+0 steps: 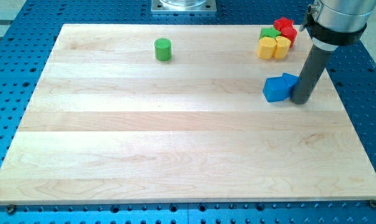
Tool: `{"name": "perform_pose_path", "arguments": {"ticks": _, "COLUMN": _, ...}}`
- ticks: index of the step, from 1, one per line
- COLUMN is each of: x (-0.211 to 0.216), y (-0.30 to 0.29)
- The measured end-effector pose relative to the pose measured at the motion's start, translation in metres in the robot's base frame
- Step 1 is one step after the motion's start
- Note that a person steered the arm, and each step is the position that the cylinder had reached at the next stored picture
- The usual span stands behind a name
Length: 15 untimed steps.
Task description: Move the yellow blocks diagonally to the bottom right of the green circle
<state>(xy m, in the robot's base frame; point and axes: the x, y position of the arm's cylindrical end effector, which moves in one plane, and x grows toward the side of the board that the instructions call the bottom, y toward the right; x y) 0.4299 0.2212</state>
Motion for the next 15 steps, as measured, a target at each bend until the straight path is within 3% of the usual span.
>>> {"name": "perform_pose_path", "arguments": {"ticks": 1, "x": 0.004, "y": 0.006}}
{"name": "perform_pose_path", "arguments": {"ticks": 2, "x": 0.004, "y": 0.062}}
{"name": "perform_pose_path", "arguments": {"ticks": 4, "x": -0.112, "y": 0.092}}
{"name": "perform_pose_path", "arguments": {"ticks": 5, "x": -0.135, "y": 0.074}}
{"name": "perform_pose_path", "arguments": {"ticks": 8, "x": -0.135, "y": 0.001}}
{"name": "perform_pose_path", "arguments": {"ticks": 12, "x": -0.165, "y": -0.029}}
{"name": "perform_pose_path", "arguments": {"ticks": 15, "x": -0.139, "y": -0.080}}
